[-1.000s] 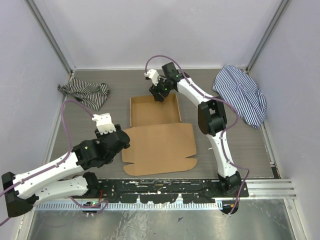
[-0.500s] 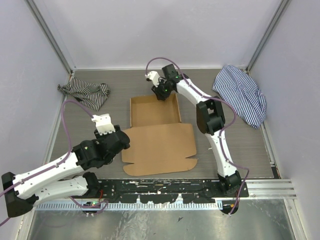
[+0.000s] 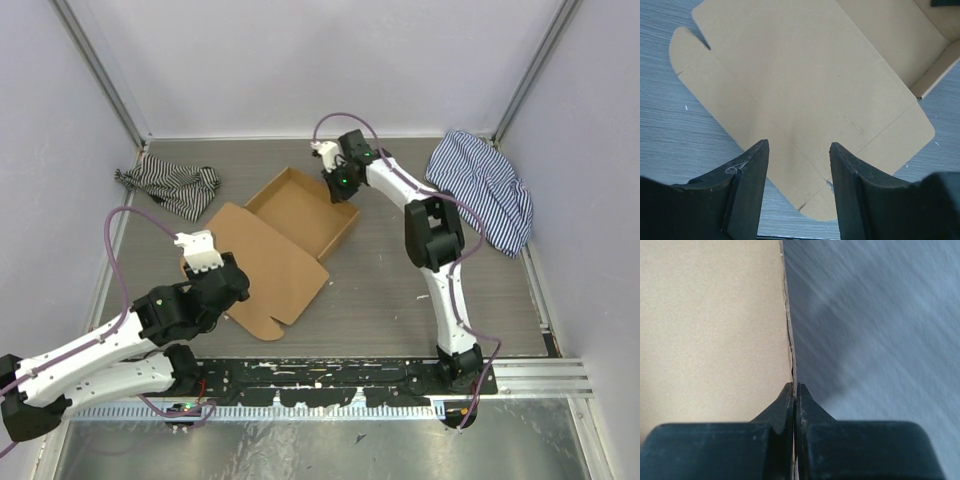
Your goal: Fold the paper box
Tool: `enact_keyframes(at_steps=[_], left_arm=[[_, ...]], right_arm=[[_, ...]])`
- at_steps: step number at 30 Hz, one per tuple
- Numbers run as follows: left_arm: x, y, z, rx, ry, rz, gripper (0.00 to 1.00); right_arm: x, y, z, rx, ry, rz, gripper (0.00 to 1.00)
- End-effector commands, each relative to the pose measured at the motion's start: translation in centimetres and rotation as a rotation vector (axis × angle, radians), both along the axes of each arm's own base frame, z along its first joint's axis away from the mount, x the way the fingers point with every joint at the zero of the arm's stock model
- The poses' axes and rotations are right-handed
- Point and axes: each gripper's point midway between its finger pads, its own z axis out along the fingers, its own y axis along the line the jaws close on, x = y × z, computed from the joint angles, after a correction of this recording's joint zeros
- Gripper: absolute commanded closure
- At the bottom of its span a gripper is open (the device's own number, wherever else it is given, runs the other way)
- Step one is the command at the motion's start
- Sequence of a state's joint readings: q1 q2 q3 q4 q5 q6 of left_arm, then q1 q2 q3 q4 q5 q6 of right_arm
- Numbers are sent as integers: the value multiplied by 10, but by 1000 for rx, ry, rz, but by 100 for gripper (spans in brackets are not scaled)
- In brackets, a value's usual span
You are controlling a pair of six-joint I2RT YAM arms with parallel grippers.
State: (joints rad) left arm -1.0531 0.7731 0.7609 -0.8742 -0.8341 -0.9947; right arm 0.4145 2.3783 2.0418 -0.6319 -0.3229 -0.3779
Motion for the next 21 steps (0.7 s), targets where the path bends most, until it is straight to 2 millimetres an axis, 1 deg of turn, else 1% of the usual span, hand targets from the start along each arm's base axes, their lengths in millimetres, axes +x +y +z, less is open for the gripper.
enact_keyframes(at_steps=[1, 3, 4, 6, 7, 9, 12, 13, 15, 18, 21], left_arm=[[-2, -10, 5, -40, 1, -42, 42], [-3, -14, 7, -57, 4, -57, 42], [-3, -15, 8, -66, 5, -67, 42], [-6, -17, 10, -82, 9, -83, 43], [-7, -18, 10, -90, 12, -91, 43], [-7, -24, 16, -130, -2, -106, 43], [-8, -22, 22, -130, 6, -106, 43], [-10, -20, 22, -114, 20, -102, 43], [-11, -20, 26, -100, 40, -105, 43], [-14, -25, 31, -82, 76, -127, 42], [-13, -32, 37, -83, 89, -141, 42]], right_arm=[[-30, -57, 46, -19, 84, -265, 99], [-47, -78, 48, -64, 96, -366, 99], [-57, -89, 46, -81, 114, -429, 99], [-74, -109, 47, -86, 151, -553, 99], [-88, -119, 44, -84, 175, -622, 99], [-107, -126, 42, -41, 198, -710, 99], [-133, -133, 38, 39, 230, -889, 99], [-143, -132, 36, 68, 245, -919, 99], [-164, -126, 40, 153, 273, -970, 99], [-201, -106, 51, 290, 315, -1010, 99], [-232, -94, 61, 314, 286, -1066, 99]])
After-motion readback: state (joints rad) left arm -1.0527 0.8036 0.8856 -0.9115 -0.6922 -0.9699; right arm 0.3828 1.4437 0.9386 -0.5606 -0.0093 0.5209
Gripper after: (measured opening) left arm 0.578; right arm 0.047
